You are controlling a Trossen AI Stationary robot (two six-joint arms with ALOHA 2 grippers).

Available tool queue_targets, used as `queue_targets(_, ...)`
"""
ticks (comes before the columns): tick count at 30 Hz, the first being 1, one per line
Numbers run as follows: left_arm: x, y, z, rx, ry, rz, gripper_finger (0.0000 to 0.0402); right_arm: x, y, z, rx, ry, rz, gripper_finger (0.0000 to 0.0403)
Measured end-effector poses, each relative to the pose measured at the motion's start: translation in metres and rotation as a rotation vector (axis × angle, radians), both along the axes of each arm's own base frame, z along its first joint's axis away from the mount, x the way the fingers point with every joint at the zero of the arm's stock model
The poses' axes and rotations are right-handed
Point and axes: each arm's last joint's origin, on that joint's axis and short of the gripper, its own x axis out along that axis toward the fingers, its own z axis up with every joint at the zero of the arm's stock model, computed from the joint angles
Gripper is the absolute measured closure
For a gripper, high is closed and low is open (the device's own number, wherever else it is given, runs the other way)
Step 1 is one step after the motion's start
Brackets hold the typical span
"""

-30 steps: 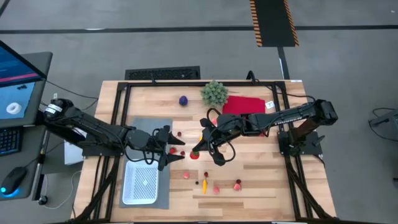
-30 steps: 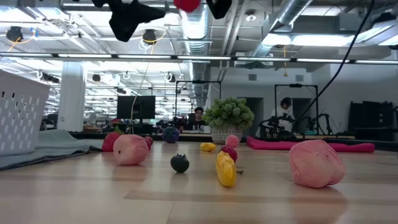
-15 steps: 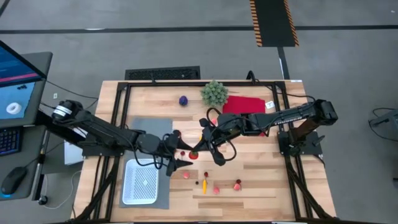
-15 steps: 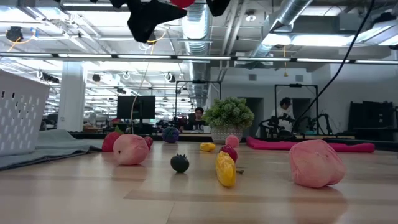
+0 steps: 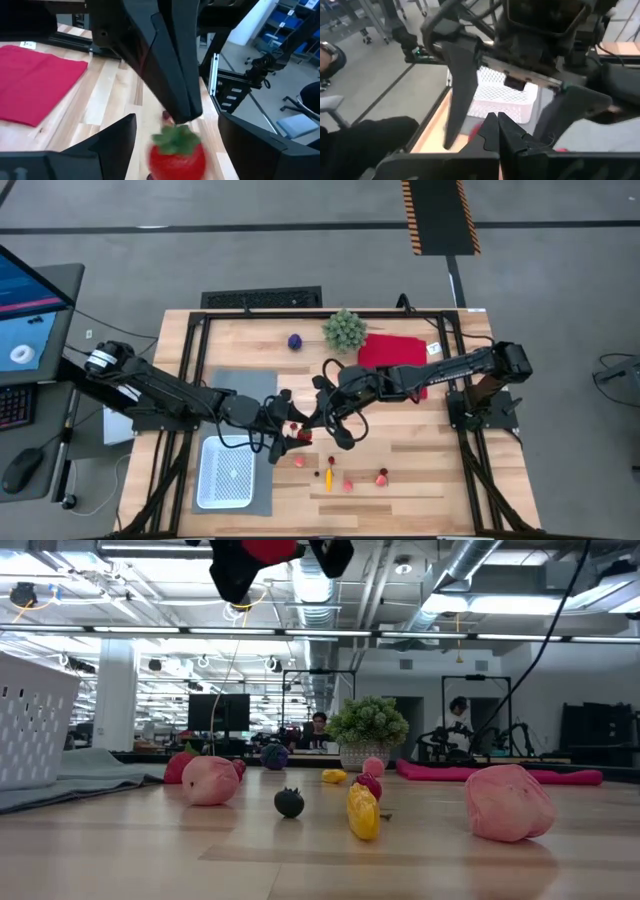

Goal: Pick and placing Produce into tupperware
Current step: Put the red strawberry into the white basket

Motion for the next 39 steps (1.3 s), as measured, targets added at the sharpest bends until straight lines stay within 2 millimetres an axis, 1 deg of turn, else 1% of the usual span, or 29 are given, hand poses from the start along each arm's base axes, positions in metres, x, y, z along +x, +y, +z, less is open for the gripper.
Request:
queue_targets(2, -0.0002, 0.0001, -0.0007, -0.002, 0.008, 0.004, 0.0145, 0.0033, 0.0011, 0.0045, 0.008, -0.018, 0.016, 0.0393)
queue_targets(5, -0.0002, 0.0003, -0.0010, -0.005, 0.011, 0.010, 0.0156, 0.0045, 0.0016, 0.0057, 0.013, -0.014, 0.029, 0.0393)
queue_targets(11, -0.0002, 0.0006, -0.0010, -0.001, 0.011, 0.021, 0.0182, 0.0074, 0.0020, 0.0022, 0.013, -0.001, 0.033, 0.0393)
queue_targets(14, -0.0001, 0.0014, -0.0010, 0.006, 0.009, 0.046, 0.0198, 0.0095, 0.0025, -0.0028, 0.012, 0.019, 0.033, 0.0393)
queue_targets(17, -0.0001, 0.0014, -0.0009, 0.007, 0.007, 0.049, 0.0216, 0.0095, 0.0027, -0.0025, 0.013, 0.015, 0.034, 0.0393)
queue_targets(22, -0.0002, 0.0010, -0.0008, 0.010, 0.005, 0.037, 0.0258, 0.0095, 0.0028, -0.0025, 0.012, 0.015, 0.033, 0.0393)
queue_targets(33, -0.0011, -0.0018, -0.0006, 0.076, -0.007, 0.007, 0.0384, 0.0094, 0.0024, -0.0029, 0.012, 0.019, 0.031, 0.0393)
queue_targets(35, -0.0013, -0.0027, -0.0003, 0.090, -0.012, 0.002, 0.0397, 0.0094, 0.0025, -0.0028, 0.012, 0.018, 0.032, 0.0393)
queue_targets(39, -0.0017, -0.0047, 0.0007, 0.119, -0.027, -0.004, 0.0399, 0.0094, 0.0029, -0.0025, 0.014, 0.016, 0.036, 0.0393)
